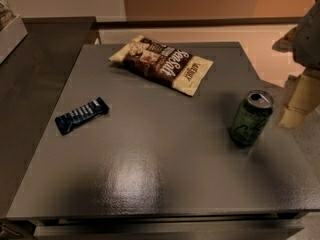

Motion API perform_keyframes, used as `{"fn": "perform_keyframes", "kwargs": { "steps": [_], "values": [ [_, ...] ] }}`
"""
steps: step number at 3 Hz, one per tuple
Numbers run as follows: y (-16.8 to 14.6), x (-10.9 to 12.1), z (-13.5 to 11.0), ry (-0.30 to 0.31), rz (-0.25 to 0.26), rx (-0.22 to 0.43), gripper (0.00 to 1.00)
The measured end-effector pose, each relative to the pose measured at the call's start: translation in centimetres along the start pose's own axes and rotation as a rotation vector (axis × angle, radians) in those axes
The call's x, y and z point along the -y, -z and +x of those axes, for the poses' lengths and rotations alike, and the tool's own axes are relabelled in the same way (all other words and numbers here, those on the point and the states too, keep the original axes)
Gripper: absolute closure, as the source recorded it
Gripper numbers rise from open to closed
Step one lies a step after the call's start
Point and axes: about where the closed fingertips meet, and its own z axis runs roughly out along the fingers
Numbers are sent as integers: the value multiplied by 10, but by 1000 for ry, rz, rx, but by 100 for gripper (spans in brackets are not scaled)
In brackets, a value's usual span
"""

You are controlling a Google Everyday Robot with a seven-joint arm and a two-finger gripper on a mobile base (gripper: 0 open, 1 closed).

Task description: Knock green can over

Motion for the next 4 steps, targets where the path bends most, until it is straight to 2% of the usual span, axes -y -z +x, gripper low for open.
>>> {"fn": "perform_keyframes", "kwargs": {
  "steps": [1, 2, 4],
  "values": [
    [0, 0, 0, 0, 0, 0, 0],
    [-4, 2, -1, -12, -8, 30, 0],
    [-41, 13, 2, -87, -30, 240, 0]
  ]
}}
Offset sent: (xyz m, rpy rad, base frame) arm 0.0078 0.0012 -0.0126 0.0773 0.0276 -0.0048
